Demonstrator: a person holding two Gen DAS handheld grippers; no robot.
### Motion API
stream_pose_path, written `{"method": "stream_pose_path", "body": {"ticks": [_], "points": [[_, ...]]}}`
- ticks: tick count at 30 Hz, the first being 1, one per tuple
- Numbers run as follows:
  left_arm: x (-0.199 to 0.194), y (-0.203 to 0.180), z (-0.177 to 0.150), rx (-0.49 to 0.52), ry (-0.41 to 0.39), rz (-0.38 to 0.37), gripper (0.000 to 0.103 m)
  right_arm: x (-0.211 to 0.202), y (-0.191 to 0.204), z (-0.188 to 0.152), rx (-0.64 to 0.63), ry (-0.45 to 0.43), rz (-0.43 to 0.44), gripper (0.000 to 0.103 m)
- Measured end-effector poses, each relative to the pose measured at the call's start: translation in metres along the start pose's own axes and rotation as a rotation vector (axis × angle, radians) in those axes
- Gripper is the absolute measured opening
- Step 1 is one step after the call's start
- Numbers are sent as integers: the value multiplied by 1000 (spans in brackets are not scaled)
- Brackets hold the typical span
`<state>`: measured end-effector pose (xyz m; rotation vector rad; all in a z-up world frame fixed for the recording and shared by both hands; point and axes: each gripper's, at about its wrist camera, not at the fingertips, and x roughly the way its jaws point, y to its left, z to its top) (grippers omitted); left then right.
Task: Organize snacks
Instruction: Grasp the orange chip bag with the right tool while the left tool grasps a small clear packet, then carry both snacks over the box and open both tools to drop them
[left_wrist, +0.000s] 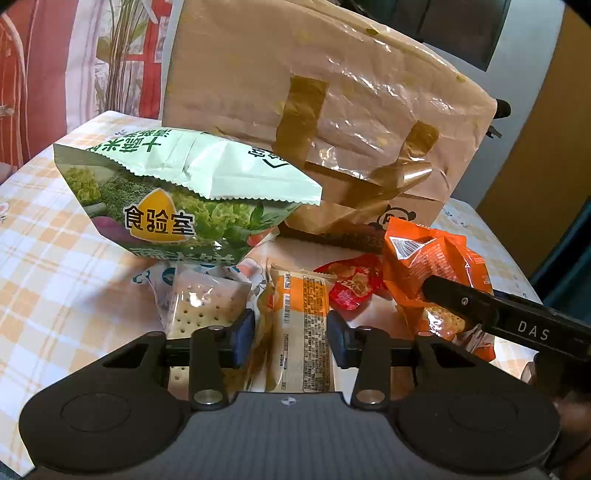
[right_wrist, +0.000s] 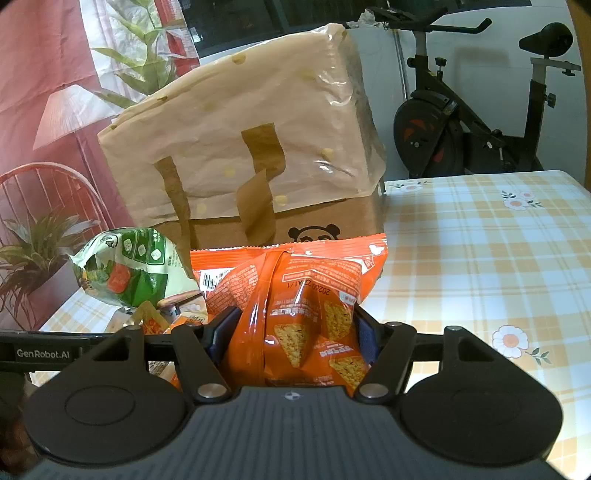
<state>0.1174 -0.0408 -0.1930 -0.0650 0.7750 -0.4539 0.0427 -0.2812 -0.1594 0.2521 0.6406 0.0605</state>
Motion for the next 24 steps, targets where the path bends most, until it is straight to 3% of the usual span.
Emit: {"method": "stream_pose_path", "body": {"ticks": [1, 2, 6, 10, 18, 24], "points": [[0, 0, 0, 6, 3, 3, 24, 0, 0, 0, 0, 1, 1, 67], [5, 1, 0, 8, 12, 6, 21, 0, 0, 0, -1, 2, 2, 67], [9, 8, -2, -40, 12, -10, 19, 0, 1, 0, -1, 2, 4, 67], [1, 11, -4, -34, -24, -4, 9, 0, 1, 0, 0, 3, 6, 67], [-12, -3, 0, 28, -82, -72, 8, -1, 1, 0, 2, 2, 8, 67], [-12, -5, 0, 20, -89, -74, 8, -1, -1, 0, 5, 6, 13, 67]]}}
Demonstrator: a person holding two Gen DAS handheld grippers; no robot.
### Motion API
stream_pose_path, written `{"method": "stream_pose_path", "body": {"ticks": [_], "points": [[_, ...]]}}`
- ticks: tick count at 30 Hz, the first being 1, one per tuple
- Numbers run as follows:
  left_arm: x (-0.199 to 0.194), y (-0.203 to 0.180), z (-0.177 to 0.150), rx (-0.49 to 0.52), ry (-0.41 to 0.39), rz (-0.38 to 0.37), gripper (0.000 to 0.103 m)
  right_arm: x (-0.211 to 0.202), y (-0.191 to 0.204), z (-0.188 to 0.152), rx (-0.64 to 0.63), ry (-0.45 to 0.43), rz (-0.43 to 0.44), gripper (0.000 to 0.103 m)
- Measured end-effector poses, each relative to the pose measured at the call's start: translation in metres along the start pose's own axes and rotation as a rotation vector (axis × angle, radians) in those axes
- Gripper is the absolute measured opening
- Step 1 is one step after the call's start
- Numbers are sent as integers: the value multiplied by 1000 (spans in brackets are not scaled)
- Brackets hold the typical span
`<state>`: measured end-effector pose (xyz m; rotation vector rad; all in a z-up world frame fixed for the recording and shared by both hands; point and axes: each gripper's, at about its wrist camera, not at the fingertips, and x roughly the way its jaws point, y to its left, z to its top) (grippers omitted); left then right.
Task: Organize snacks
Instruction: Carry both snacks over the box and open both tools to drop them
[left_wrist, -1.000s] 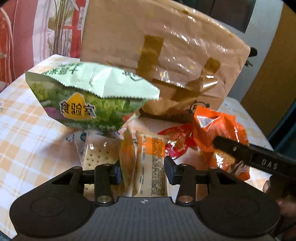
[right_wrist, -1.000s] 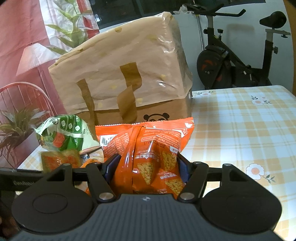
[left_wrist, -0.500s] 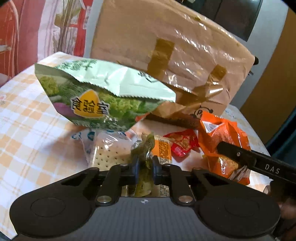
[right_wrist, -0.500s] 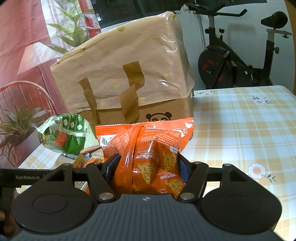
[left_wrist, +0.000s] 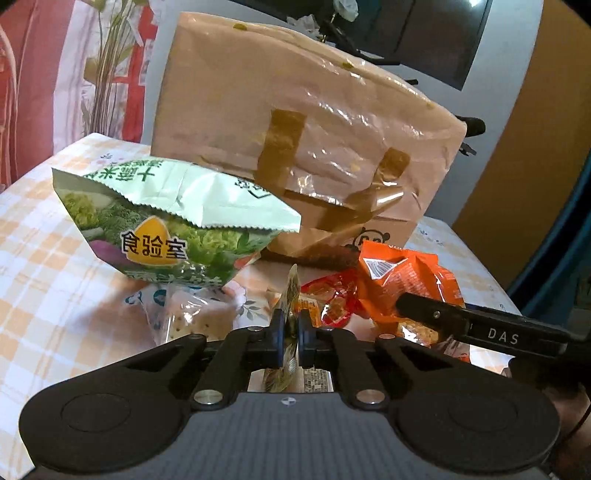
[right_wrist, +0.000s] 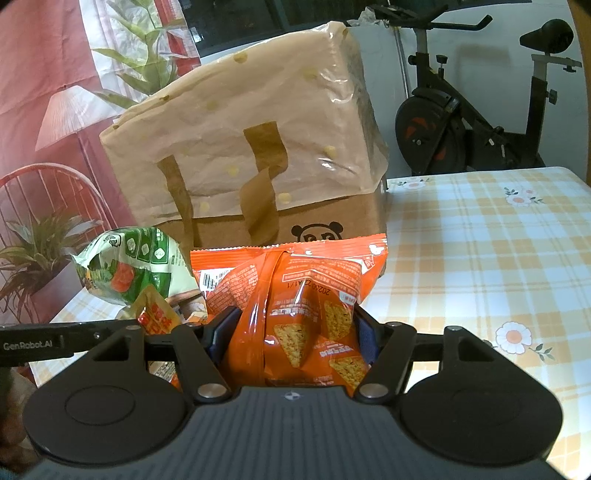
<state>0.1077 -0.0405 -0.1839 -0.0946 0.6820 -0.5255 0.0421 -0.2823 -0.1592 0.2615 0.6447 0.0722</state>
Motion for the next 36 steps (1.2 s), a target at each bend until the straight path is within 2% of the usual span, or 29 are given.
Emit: {"method": "stream_pose_path", "body": {"ticks": [5, 9, 14, 21, 30, 36], "points": [[-10, -7, 4, 40, -48, -24, 8, -5, 0, 4, 11, -20, 14, 67], [-24, -14, 11, 82, -116, -54, 8, -12, 2, 7, 9, -58, 31, 67], [-43, -17, 27, 99, -213, -74, 8, -26, 6, 19, -8, -141, 40, 67], [-75, -23, 64, 118, -355, -89, 8, -51, 21, 46, -82, -273, 46, 67], [-86, -28, 123, 120, -454, -133, 8, -68, 40, 110, -109, -375, 127, 67], [-63, -15, 169, 80, -464, -155, 8, -56, 54, 164, -144, -400, 162, 67]]}}
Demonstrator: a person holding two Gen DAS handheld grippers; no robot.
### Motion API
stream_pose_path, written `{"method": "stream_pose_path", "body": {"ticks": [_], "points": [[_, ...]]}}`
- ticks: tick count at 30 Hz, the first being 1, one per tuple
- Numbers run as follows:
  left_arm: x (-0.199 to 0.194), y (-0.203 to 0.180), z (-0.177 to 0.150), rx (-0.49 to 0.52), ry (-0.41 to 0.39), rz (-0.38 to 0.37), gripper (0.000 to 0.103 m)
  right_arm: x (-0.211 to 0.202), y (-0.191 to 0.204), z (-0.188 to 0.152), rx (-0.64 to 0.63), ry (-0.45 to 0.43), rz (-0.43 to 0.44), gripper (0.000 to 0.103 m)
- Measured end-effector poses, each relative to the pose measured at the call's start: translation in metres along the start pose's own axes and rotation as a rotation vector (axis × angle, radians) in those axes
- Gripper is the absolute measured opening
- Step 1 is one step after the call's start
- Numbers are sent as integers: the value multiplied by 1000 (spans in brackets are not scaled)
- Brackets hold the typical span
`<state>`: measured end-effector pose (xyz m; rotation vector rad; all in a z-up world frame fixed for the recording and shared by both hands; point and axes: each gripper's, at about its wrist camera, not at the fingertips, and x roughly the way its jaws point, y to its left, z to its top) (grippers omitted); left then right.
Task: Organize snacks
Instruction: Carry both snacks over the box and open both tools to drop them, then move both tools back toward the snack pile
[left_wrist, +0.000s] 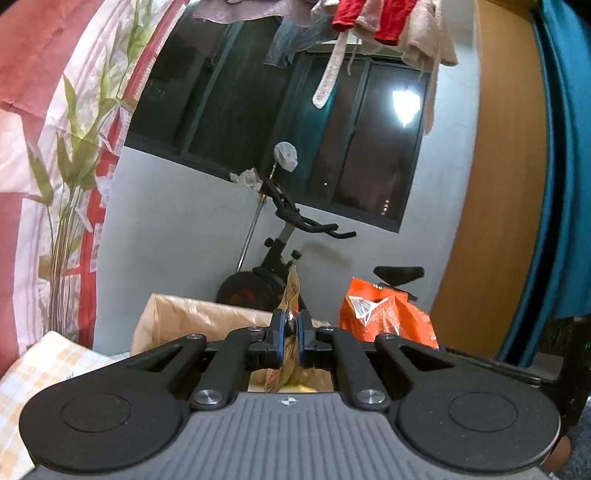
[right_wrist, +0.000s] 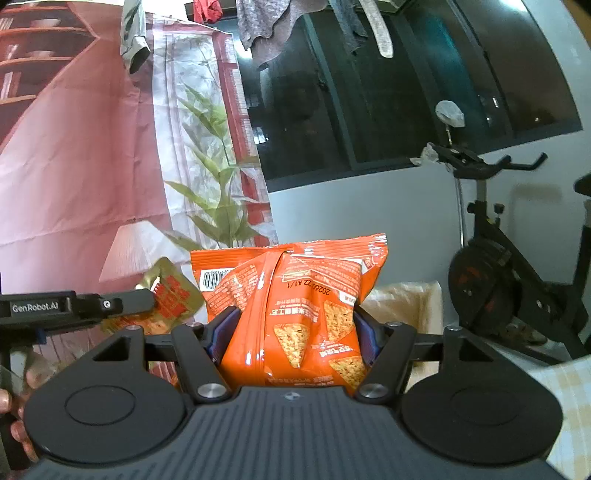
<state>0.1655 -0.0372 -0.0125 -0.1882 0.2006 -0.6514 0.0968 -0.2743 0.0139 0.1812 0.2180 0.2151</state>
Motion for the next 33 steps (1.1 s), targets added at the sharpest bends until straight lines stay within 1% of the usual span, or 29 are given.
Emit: {"method": "stream_pose_path", "body": {"ticks": [3, 5, 8, 11, 15, 17, 18, 19, 20, 21, 23, 26, 29, 33], "points": [[23, 15, 9, -41, 21, 3, 8, 31, -1, 19, -51, 10, -13, 67], [39, 26, 11, -61, 36, 20, 8, 56, -4, 29, -81, 35, -39, 67], [60, 45, 11, -112, 67, 43, 8, 90, -7, 34, -133, 82, -89, 67], [76, 59, 5, -135, 105, 68, 8, 125, -11, 32, -132, 154, -134, 67], [90, 71, 1, -123, 146, 82, 9, 157, -12, 21, -78, 234, -156, 67], [89, 73, 1, -99, 145, 93, 19, 168, -13, 16, -42, 266, -162, 70], [86, 73, 1, -87, 143, 99, 42, 172, -15, 14, -17, 275, -151, 71], [82, 74, 1, -80, 133, 103, 65, 173, -16, 13, 8, 280, -129, 78], [79, 75, 2, -75, 118, 108, 70, 173, -17, 11, 27, 276, -102, 87], [74, 76, 2, -69, 108, 115, 71, 172, -16, 11, 28, 266, -90, 88], [70, 79, 4, -69, 114, 131, 71, 169, -15, 12, 10, 251, -92, 89], [62, 84, 7, -96, 126, 154, 72, 161, -16, 12, 30, 245, -75, 89], [53, 84, 11, -100, 139, 167, 79, 146, -16, 12, 33, 240, -58, 89], [30, 78, 11, -105, 159, 177, 87, 123, -11, 9, 15, 228, -35, 89]]}}
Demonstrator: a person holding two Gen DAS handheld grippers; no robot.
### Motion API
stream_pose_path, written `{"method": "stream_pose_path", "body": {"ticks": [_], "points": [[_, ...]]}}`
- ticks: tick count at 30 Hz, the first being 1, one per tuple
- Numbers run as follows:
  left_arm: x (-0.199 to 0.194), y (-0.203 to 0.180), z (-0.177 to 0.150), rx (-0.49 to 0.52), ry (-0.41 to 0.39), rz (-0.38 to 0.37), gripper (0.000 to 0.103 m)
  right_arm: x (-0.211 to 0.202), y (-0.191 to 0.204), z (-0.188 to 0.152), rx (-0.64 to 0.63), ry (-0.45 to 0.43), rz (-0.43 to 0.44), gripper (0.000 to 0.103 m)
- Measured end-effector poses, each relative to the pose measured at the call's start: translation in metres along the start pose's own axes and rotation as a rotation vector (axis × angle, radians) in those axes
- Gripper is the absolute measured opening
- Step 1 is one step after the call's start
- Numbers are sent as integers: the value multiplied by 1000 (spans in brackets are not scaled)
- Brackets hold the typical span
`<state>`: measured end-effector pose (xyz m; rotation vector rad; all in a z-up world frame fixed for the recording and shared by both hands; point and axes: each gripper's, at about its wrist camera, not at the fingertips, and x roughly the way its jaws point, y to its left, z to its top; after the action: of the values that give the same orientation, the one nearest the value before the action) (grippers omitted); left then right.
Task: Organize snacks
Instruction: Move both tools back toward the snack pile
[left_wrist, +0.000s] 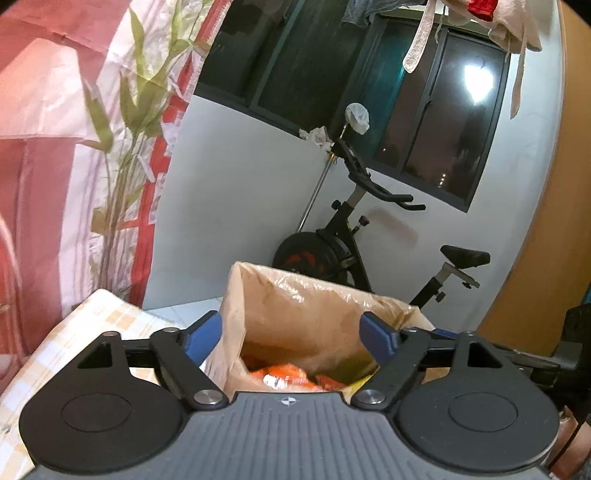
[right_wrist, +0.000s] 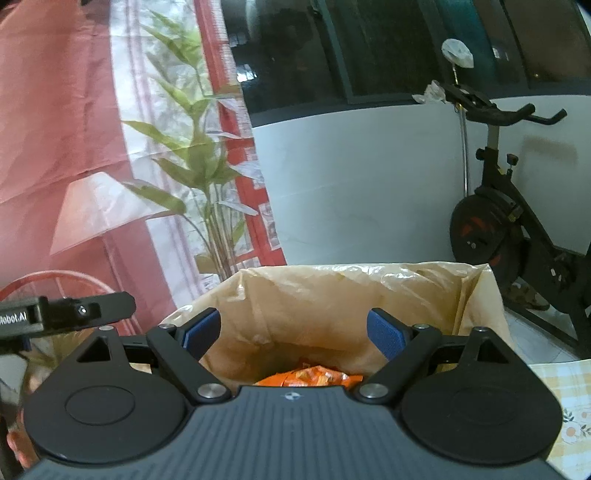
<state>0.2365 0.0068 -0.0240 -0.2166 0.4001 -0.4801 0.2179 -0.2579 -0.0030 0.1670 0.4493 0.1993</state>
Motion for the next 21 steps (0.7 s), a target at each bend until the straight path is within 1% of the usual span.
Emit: {"method": "stream_pose_path", "body": {"ticks": [4, 7, 9, 11, 13, 15, 17, 19, 21], "points": [[-26, -1, -9, 48, 2, 54, 93, -21, 5, -11, -31, -10, 21, 89], [-35, 6, -18, 53, 22, 53, 95, -35, 8, -21, -72, -25, 16, 89], [-35, 11, -25, 51, 47, 68, 95, -43, 9, -30, -86, -42, 13, 89], [-32, 17, -31, 30, 69, 78, 95, -51, 11, -39, -98, -51, 14, 89], [-27, 23, -37, 4, 80, 65, 95, -59, 13, -48, -111, -60, 12, 89], [-18, 23, -43, -10, 105, 76, 95, -65, 14, -57, -113, -66, 10, 89], [-8, 22, -51, -4, 130, 63, 95, -69, 13, -65, -108, -65, 6, 89], [7, 21, -60, 2, 175, 35, 95, -71, 13, -71, -102, -66, -2, 89], [19, 24, -69, -21, 216, 26, 95, -74, 12, -76, -93, -72, -11, 89]]}}
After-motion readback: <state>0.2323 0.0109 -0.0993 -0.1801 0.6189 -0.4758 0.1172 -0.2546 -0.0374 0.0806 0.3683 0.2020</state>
